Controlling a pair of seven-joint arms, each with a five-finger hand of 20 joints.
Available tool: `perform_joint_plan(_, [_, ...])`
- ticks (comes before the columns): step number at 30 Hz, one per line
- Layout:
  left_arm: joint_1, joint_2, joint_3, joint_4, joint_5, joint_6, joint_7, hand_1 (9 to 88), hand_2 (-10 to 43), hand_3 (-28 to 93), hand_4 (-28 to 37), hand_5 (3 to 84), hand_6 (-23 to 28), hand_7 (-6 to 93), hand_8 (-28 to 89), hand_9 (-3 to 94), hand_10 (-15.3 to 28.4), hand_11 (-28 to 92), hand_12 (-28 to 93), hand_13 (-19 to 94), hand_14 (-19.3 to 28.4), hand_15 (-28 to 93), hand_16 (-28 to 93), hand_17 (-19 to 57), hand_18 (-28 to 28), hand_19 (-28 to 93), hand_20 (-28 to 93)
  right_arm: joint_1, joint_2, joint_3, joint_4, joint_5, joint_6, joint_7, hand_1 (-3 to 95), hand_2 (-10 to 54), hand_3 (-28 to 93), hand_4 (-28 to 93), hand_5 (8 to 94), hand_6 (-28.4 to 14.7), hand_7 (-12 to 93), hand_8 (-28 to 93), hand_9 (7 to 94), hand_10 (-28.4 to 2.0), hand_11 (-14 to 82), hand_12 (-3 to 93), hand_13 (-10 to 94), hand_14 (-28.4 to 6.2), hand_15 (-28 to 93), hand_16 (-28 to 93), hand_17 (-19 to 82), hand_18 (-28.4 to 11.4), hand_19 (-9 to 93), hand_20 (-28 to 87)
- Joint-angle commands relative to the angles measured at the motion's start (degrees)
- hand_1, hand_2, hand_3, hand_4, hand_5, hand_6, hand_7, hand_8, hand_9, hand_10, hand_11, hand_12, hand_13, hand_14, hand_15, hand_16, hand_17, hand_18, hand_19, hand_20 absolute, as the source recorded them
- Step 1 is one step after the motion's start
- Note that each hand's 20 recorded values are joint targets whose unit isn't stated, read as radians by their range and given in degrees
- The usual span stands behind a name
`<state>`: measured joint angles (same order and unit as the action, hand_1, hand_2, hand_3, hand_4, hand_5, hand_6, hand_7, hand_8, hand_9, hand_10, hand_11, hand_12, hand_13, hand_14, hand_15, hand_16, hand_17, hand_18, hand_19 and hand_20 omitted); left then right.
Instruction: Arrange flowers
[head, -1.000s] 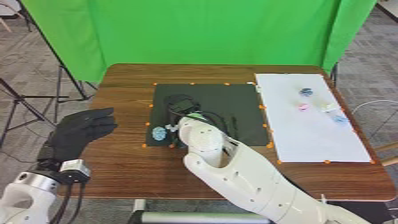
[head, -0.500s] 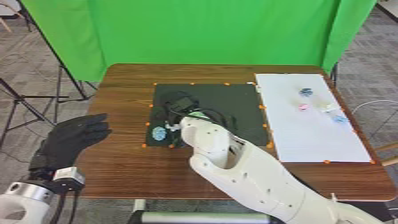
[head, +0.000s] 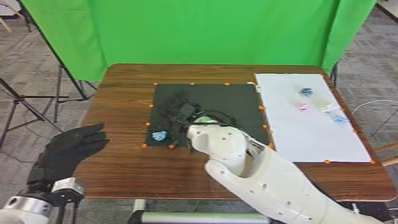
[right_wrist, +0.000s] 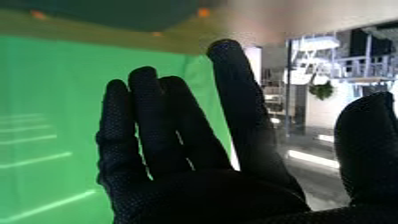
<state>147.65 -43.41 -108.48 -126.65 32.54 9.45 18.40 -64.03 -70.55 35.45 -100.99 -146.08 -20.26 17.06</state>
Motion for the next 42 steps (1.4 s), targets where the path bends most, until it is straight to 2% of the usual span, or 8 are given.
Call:
perform_joint_plan(1, [1.58,-1.16,-0.88,-0.60,0.30,-0.10,-0.05,27.6,3.5,83,-15.8,45.7,13.1,19.5,-10,40.4,22.5,37,11,27,28.4,64,-14,-8.8,22.7,59,11,-1.91,3.06,-0.32,0.17,-0.61,0.45,0.89,1.7,16.4,76,-28,63.8,-3.8,16,-12,40.4,-23.3,10.0,15.5,25,-24.6,51,10,7,-24.2,69,21])
perform_joint_plan(2, [1.43,-1.51,-0.99,-0.65,0.51,-0.45,-0.55,27.6,3.5,83,-15.8,45.7,13.1,19.5,-10,40.4,22.5,37,11,27,28.4,64,-14,-8.8,22.6,59,11,-2.30,3.03,0.23,0.02,-0.22,0.08,0.98,1.7,16.4,76,-28,64.0,-3.8,16,-12,40.4,-23.3,10.0,15.5,25,-24.6,50,11,7,-24.2,69,21])
perform_joint_plan(9, [0.58,-1.71,-0.51,-0.41,0.92,-0.91,-1.07,27.6,3.4,83,-15.7,45.7,13.0,19.5,-10,40.4,22.5,37,11,27,28.4,64,-14,-8.8,22.7,59,11,-2.20,3.13,-0.16,0.19,0.22,0.73,1.48,1.4,16.7,75,-28,65.4,-3.8,16,-12,40.6,-23.4,10.3,15.4,26,-24.5,50,11,8,-24.0,70,22])
perform_joint_plan(15, [-0.31,-1.44,-0.41,-0.08,1.10,-1.43,-1.41,27.6,3.5,83,-15.8,45.7,13.1,19.5,-11,40.4,22.6,36,11,27,28.4,64,-14,-8.8,22.7,59,11,-2.35,2.57,-0.14,1.19,-0.40,0.11,2.23,1.3,17.2,75,-28,66.9,-3.8,16,-12,40.8,-23.2,10.4,15.1,26,-24.4,50,12,8,-23.8,70,23])
perform_joint_plan(17, [-1.02,-1.57,-0.37,-0.05,1.31,-1.49,-2.19,27.6,3.5,83,-15.7,45.7,13.1,19.5,-11,40.4,22.6,36,11,27,28.4,64,-14,-8.8,22.6,59,11,-2.30,2.56,-0.17,1.22,0.03,-0.24,2.85,1.4,17.2,75,-28,67.9,-3.6,16,-13,40.7,-23.2,10.2,14.9,26,-24.5,50,12,8,-23.9,70,24])
perform_joint_plan(18, [-0.39,-1.66,-0.78,-0.07,1.32,-1.80,-1.95,27.6,3.5,83,-15.8,45.7,13.1,19.4,-11,40.4,22.6,36,11,27,28.4,64,-14,-8.8,22.6,59,11,-2.31,2.59,-0.44,1.27,-0.09,0.03,2.86,1.4,17.3,75,-28,68.5,-3.5,16,-13,40.6,-23.2,10.1,14.9,26,-24.5,50,12,8,-23.9,70,24])
perform_joint_plan(29, [-1.91,-1.71,-0.33,0.41,1.45,-2.25,-3.22,27.6,3.5,83,-15.7,45.7,13.1,19.5,-11,40.4,22.6,37,11,27,28.4,64,-14,-8.9,22.7,59,11,-3.03,0.87,0.12,1.76,0.91,-0.80,3.26,-0.1,19.3,73,-28,70.3,-2.7,15,-13,39.2,-22.6,9.3,14.0,24,-24.4,49,12,7,-23.6,70,25])
perform_joint_plan(42, [-2.04,-0.94,0.23,0.46,1.11,-1.69,-2.20,27.6,3.6,83,-15.7,45.7,13.1,19.6,-11,40.4,22.6,37,11,27,28.4,64,-14,-8.8,22.7,59,11,-1.80,-0.91,0.41,3.55,1.47,-1.99,4.39,-0.3,20.3,72,-28,65.7,-2.2,13,-13,38.2,-22.7,9.0,13.9,24,-24.6,49,12,7,-23.8,70,26])
